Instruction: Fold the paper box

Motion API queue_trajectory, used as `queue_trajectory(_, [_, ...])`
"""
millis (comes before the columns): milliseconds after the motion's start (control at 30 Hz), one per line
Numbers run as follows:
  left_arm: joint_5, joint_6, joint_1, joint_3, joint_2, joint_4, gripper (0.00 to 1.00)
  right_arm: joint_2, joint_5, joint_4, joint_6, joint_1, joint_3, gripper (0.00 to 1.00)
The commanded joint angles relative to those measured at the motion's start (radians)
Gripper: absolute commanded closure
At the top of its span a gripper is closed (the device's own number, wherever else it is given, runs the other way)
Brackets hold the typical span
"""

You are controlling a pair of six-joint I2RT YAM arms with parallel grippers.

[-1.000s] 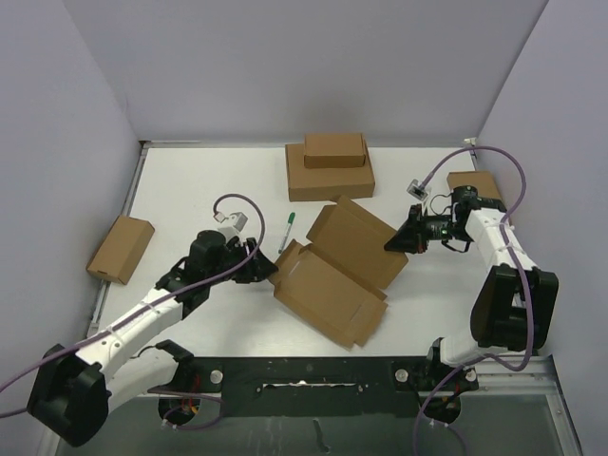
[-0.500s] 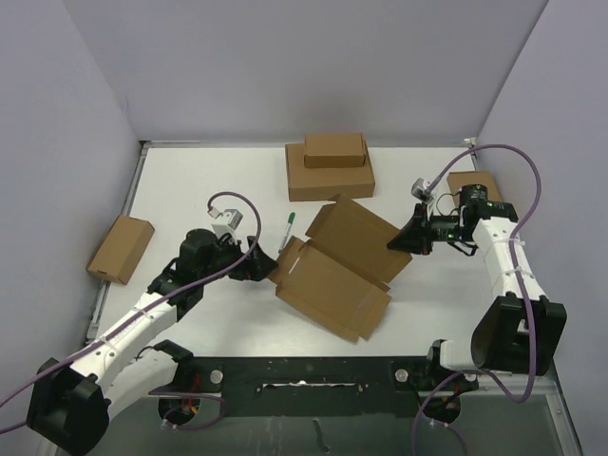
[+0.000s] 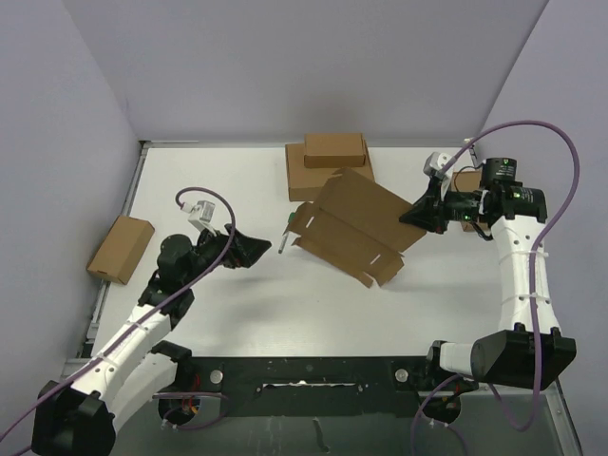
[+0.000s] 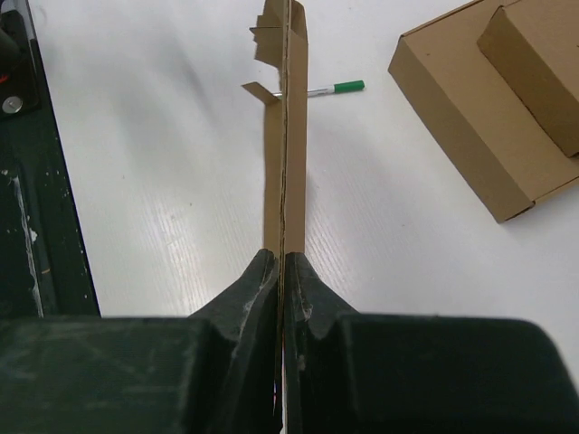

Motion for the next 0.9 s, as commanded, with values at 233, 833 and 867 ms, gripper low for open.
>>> queue_trajectory(233, [-0.108,-0.265,-0.193,-0.231,0.008,0.397,0.25,-0.029,-0.069,0.195,0.444,-0.041,0.098,1.00])
queue_trajectory(833, [-0.560,0.282,-0.745,0.020,0.273,0.408,0.25,-0.066,-0.240,0.715,1.205,-0.133,-0.182,1.00])
queue_trajectory(867, [-0.565,0.315,-0.754,0.046,0.280,0.378,0.24,-0.068,-0.244,0.756,1.241,-0.132,-0.213,1.00])
